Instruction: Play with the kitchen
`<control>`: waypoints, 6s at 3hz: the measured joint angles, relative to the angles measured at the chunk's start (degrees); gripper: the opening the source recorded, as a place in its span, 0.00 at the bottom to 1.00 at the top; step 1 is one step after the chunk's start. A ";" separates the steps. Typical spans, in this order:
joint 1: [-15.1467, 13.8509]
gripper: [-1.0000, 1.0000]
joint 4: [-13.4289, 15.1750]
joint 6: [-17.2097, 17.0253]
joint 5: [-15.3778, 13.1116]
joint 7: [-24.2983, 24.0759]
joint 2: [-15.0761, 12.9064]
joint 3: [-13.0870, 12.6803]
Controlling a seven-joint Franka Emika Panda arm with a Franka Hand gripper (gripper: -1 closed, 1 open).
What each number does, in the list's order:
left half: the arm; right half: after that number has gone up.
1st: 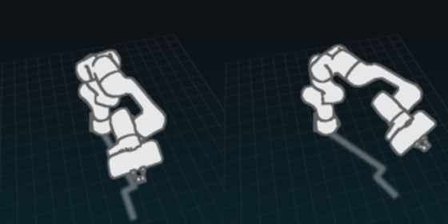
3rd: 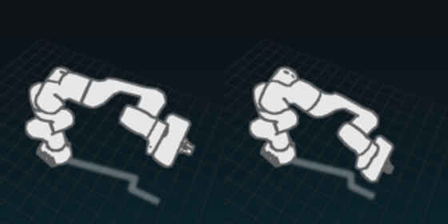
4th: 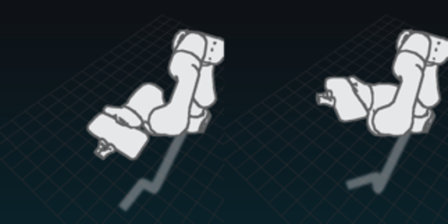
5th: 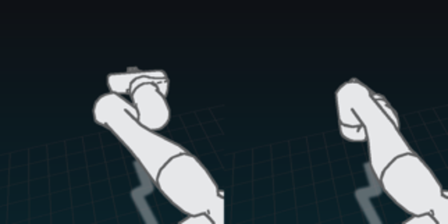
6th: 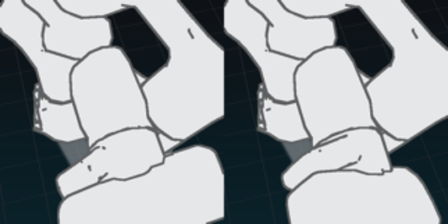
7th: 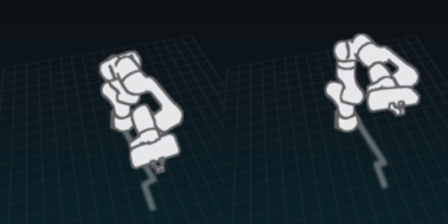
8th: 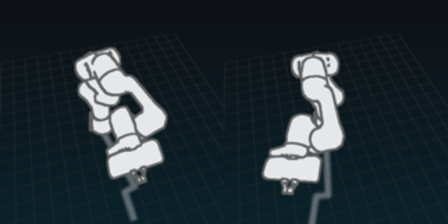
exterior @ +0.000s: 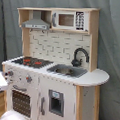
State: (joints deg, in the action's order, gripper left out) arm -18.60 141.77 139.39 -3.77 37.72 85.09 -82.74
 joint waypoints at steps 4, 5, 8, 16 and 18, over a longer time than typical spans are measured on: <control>-16.89 1.00 -11.65 -3.24 0.60 -1.04 -0.67 12.53; -20.35 1.00 -14.85 -4.77 0.98 -2.27 -1.31 15.24; -29.65 1.00 -21.98 -11.06 3.55 -13.78 -2.97 21.87; -48.06 1.00 -44.30 -19.33 24.84 -36.27 -19.75 20.27; -48.24 1.00 -41.10 -25.78 34.18 -38.15 -20.63 18.93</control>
State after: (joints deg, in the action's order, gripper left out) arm -66.85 100.67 113.60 30.41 -0.42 64.45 -63.81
